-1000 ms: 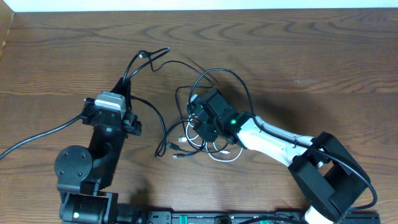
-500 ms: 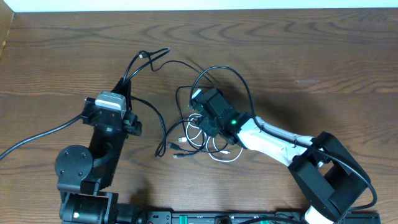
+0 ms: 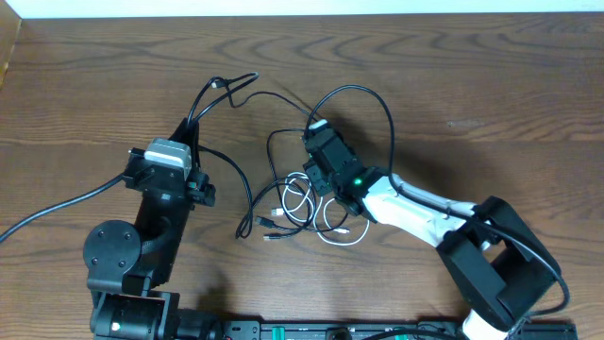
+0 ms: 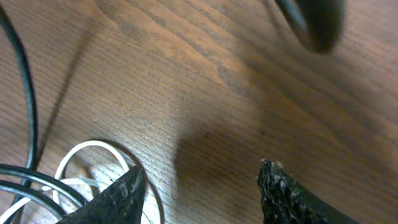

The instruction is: Untangle cables

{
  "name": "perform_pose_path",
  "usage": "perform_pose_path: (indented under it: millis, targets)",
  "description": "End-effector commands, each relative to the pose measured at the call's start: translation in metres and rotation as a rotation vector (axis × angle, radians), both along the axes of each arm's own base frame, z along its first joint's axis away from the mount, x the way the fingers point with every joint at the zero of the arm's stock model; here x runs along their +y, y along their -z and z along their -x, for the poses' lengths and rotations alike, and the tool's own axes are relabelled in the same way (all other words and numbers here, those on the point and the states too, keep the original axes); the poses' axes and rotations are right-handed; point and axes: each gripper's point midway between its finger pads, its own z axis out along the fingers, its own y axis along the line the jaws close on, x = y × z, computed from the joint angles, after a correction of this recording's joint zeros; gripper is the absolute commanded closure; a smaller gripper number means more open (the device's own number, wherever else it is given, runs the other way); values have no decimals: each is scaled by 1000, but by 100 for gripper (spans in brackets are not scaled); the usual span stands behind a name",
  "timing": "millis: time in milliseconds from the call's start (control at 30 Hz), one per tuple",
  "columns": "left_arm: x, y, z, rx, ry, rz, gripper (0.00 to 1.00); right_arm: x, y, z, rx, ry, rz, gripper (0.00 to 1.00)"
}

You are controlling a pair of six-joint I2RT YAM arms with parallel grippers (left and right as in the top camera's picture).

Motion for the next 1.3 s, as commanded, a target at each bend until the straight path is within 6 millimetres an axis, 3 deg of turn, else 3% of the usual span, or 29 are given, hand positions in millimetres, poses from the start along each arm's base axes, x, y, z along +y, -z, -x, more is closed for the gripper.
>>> perform_pose_path:
  millis: [0, 167, 300, 500, 833, 1067, 1267]
  targets:
    - [4, -15, 5, -40, -18, -10, 92, 1, 39, 16, 103, -1, 14, 46]
    - [4, -15, 5, -40, -18, -10, 92, 5, 77, 35, 220, -25, 14, 48]
    - [4, -15, 5, -40, -18, -10, 92, 11, 81, 43, 238, -49, 12, 46]
    - [4, -15, 5, -41, -18, -10, 93, 18, 61, 42, 212, -67, -16, 43]
    - [4, -15, 5, -41, -18, -10, 93, 17, 4, 42, 153, -91, -54, 39]
    - [4, -15, 5, -41, -18, -10, 93, 20, 11, 63, 234, -133, -52, 39]
    - [4, -15, 5, -41, -18, -10, 93, 37, 11, 84, 239, -197, -40, 39]
